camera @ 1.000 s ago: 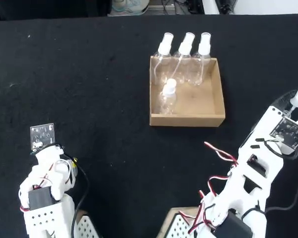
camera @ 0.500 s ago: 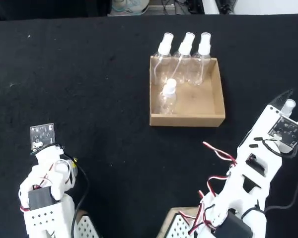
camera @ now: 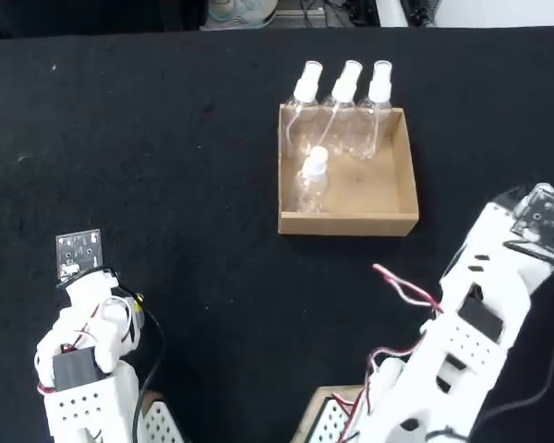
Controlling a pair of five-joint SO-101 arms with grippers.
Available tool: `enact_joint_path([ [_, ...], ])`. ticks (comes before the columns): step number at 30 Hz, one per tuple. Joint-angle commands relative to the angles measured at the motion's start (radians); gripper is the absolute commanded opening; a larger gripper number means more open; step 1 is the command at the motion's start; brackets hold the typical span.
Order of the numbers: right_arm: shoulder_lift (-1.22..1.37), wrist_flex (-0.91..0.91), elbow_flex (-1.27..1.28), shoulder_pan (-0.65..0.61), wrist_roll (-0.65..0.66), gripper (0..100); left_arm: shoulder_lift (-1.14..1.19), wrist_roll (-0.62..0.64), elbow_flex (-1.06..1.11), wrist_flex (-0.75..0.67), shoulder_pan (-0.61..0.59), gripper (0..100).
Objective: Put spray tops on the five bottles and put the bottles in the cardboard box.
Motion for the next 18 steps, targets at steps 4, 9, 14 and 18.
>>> enact_joint_path([
  [4, -0.038, -0.037, 0.021, -0.023, 0.005, 35.7, -0.006, -0.005, 0.021, 0.005, -0.002, 19],
  [9, 0.102, -0.178, 0.047, -0.025, 0.005, 34.7, -0.006, -0.005, 0.021, 0.005, -0.002, 19],
  [14, 0.331, -0.258, -0.033, -0.02, 0.0, 34.7, -0.006, -0.005, 0.021, 0.005, -0.002, 19],
  [18, 0.46, -0.282, -0.076, -0.023, 0.0, 34.7, -0.006, -0.005, 0.021, 0.005, -0.002, 19],
])
